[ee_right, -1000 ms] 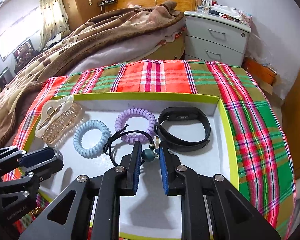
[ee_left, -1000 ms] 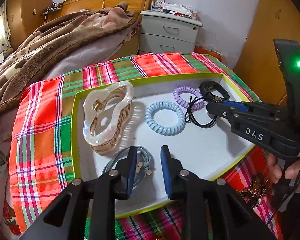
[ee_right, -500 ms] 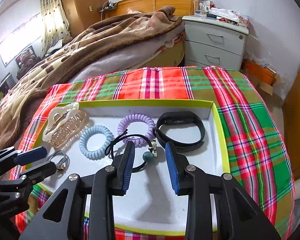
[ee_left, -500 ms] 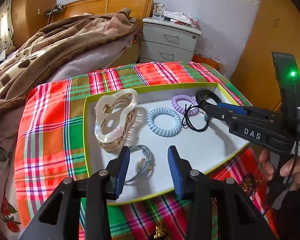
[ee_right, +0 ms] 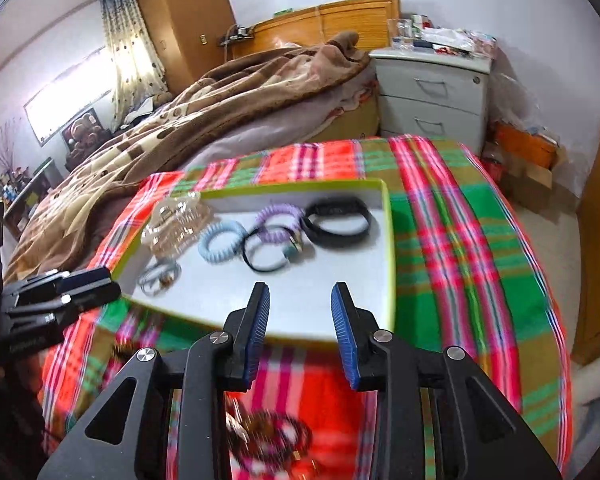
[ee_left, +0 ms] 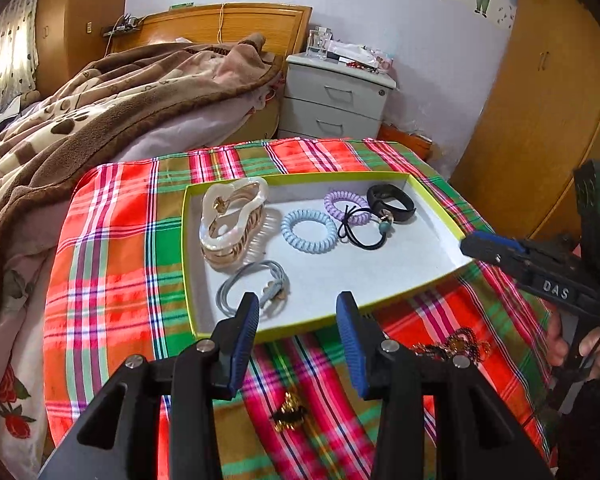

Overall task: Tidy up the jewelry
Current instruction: 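Grasp the gold hair clip with the left gripper while the right grasps the gold ring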

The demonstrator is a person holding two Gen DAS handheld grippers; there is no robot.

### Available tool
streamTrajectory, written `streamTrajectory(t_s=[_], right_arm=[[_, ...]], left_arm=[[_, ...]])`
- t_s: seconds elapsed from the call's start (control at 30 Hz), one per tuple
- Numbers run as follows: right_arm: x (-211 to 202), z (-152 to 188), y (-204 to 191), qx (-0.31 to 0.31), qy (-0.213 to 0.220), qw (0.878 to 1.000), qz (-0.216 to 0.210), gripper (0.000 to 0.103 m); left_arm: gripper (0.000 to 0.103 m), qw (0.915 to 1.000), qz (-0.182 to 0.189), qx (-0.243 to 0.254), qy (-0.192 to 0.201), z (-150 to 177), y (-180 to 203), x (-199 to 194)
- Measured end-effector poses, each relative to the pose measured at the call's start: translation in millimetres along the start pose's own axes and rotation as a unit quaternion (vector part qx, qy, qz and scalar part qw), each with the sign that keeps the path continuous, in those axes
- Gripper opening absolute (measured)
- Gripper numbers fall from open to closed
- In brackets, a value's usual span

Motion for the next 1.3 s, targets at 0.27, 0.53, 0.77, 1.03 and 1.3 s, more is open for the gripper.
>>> streamTrajectory(t_s=[0.27, 0.53, 0.77, 1.03, 1.3], right_arm=[[-15.6, 44.3, 13.9, 0.008, -0.024, 0.999, 0.020, 0.033], [-22.8, 72.3, 10.8, -0.019, -0.040, 0.998, 0.042, 0.033], [-20.2, 82.0, -1.6, -0.038, -0.048, 0.997, 0.039, 0.033], [-13.8, 88.6, -8.2, -0.053, -0.058, 0.996, 0.054, 0.028], [-15.3, 89.7, -10.1, -0.062, -0.054, 0.994, 0.065, 0.011]], left_arm=[[0.042, 0.9999, 0.008, -0.003, -0.009, 19.5, 9.0, -5.3], [0.042, 0.9998, 0.002, -0.016, -0.013, 34.6, 5.0, -12.7], [0.042, 0.9993, -0.005, -0.036, -0.011, 48.2, -6.6, -21.4], [0.042, 0.9984, -0.012, -0.054, -0.015, 59.8, -18.4, -26.2], [0.042, 0.9980, -0.016, -0.059, -0.017, 64.4, -20.3, -28.2]])
Point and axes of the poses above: each gripper's, at about its wrist camera, not at the fingertips, and x roughly the way its jaws point, y to its right, z to its underside, the point moved 4 cm from there along x, roughly the way its jaws point, and after that the axes turned 4 degrees about z, right-handed, at the moved point
